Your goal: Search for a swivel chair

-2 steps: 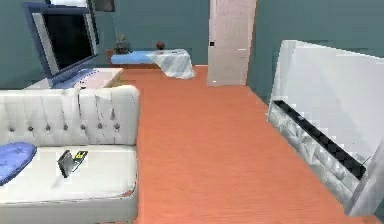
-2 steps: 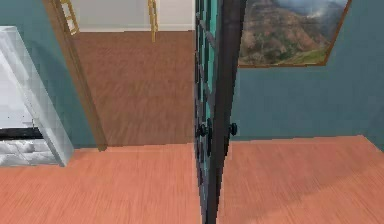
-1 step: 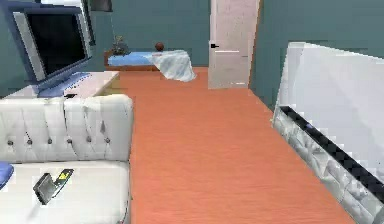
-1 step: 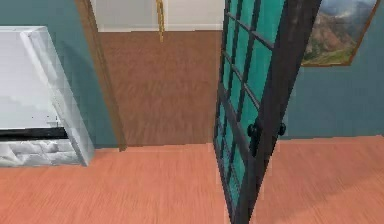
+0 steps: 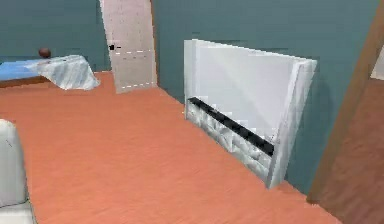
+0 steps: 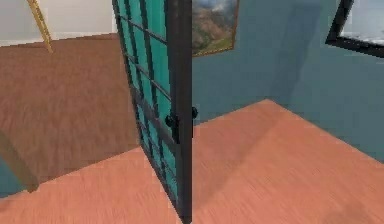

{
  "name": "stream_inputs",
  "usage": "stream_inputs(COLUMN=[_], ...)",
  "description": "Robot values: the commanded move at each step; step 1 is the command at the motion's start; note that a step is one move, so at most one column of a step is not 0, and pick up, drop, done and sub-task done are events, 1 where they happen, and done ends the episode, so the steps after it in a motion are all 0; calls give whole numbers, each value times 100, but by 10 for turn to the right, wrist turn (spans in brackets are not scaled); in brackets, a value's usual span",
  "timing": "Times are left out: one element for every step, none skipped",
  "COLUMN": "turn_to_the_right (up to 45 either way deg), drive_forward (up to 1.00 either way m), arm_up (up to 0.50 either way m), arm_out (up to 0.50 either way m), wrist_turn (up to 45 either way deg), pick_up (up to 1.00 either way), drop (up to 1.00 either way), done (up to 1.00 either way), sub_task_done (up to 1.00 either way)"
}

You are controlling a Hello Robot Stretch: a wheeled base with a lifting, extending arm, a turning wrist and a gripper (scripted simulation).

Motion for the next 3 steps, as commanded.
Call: stream_inputs(turn_to_the_right=[0, -210, 0], drive_forward=[50, 0, 100], arm_up=[0, 0, 0], arm_out=[0, 0, 0], wrist_turn=[0, 0, 0], pick_up=[0, 0, 0], drop=[0, 0, 0], done=[0, 0, 0], sub_task_done=[0, 0, 0])
